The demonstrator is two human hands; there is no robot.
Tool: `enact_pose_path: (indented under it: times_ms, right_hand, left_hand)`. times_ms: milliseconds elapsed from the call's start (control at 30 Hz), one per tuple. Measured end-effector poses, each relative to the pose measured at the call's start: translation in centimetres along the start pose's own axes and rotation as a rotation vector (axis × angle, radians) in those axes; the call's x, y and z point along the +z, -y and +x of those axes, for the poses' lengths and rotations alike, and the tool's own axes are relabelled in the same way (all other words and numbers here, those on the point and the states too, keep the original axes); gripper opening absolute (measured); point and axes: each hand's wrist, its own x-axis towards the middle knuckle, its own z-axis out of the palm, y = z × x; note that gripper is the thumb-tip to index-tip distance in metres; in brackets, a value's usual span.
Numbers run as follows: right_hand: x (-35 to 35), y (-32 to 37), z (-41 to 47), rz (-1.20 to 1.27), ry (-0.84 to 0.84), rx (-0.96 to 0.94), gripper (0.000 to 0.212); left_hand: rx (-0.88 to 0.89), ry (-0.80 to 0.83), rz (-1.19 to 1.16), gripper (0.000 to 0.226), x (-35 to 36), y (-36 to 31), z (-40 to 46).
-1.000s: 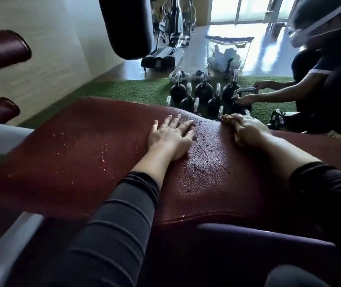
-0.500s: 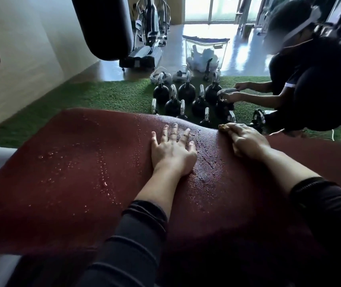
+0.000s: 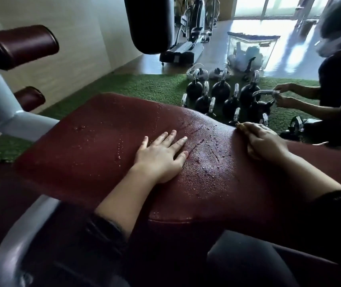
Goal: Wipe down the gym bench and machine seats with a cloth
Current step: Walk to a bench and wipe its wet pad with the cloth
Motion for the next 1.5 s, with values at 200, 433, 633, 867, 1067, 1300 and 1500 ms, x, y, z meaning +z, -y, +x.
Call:
enact_pose_path:
  times_ms: [200, 433, 633, 867, 1067, 1300, 1500]
  right_hand:
    - [-0.8, 3.8, -6.3, 0.162, 0.094, -0.321, 0.040]
    - [-0.7, 5.8, -13.2, 0.161, 0.149, -0.509, 0.041]
    - [-1.1, 6.2, -13.5, 0.048, 0.217, -0.346, 0.044]
    - [-0.7, 8.1, -12.2, -0.002, 0.247, -0.384, 0.041]
    - [0.9, 9.9, -14.5, -0.009, 0.177, -0.786, 0.044]
    - [-2.1, 3.4, -14.2, 0.000, 0.249, -0.927, 0.043]
    - [-0.5, 7.5, -11.0, 0.023, 0.233, -0.767, 0.043]
  left_hand:
    - [-0.027, -0.042, -0.046, 0.052, 0.4, 0.2, -0.8]
    - [-0.028, -0.021, -0.041, 0.053, 0.4, -0.1, -1.2]
    - [0.041, 0.015, -0.016, 0.053, 0.1, 1.3, -2.5]
    - [0.073, -0.041, -0.069, 0.047, 0.7, 2.2, -3.1]
    - [0.094, -0.058, -0.142, 0.044, 0.6, 2.8, -2.8]
    - [0.064, -0.055, -0.093, 0.048, 1.0, 2.5, -2.8]
    - [0.081, -0.050, -0.135, 0.046, 0.7, 2.7, -2.8]
